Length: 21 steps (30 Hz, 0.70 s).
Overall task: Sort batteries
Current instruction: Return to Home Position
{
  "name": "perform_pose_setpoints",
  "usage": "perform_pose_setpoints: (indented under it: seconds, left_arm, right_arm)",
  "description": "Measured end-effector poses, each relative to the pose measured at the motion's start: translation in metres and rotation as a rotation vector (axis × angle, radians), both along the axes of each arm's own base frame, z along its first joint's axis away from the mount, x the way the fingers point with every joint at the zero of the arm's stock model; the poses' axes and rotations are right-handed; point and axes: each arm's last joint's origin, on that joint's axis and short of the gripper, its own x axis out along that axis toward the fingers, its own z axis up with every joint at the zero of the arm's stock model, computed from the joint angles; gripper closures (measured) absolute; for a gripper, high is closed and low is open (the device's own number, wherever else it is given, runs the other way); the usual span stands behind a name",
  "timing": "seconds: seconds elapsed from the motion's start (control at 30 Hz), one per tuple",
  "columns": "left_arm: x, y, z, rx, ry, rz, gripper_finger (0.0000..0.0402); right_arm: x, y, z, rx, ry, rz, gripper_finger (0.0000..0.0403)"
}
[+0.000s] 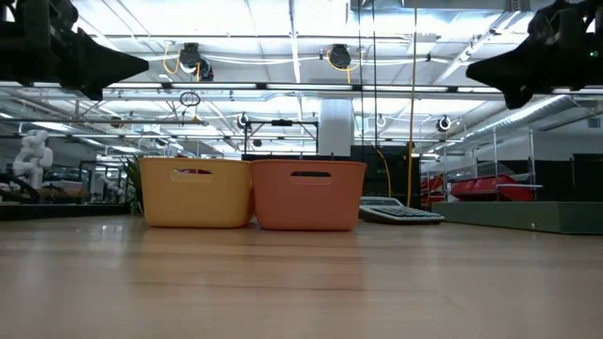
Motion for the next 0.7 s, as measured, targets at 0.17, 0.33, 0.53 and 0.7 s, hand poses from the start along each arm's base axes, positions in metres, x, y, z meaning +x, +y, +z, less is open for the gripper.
perform_pose_setpoints:
  seconds: [0.17, 0.33, 0.53, 0.7]
  left_arm:
    - [0.0, 0.0, 0.0, 0.0, 0.0, 0.0, 0.0393]
    - [0.0, 0.0, 0.0, 0.001, 0.0, 0.0, 0.0393]
    - [0.0, 0.0, 0.0, 0.001, 0.001, 0.0, 0.0393]
    - [0.0, 0.0, 0.0, 0.001, 0.001, 0.0, 0.0393]
  right_arm:
    - [0.002, 0.008, -0.001, 0.004, 0.012, 0.094, 0.0348]
    - [0.004, 0.016, -0.002, 0.005, 0.02, 0.192, 0.0348]
    - [0.004, 0.02, -0.002, 0.005, 0.021, 0.242, 0.0348]
    - [0.005, 0.022, -0.003, 0.041, 0.022, 0.274, 0.0348]
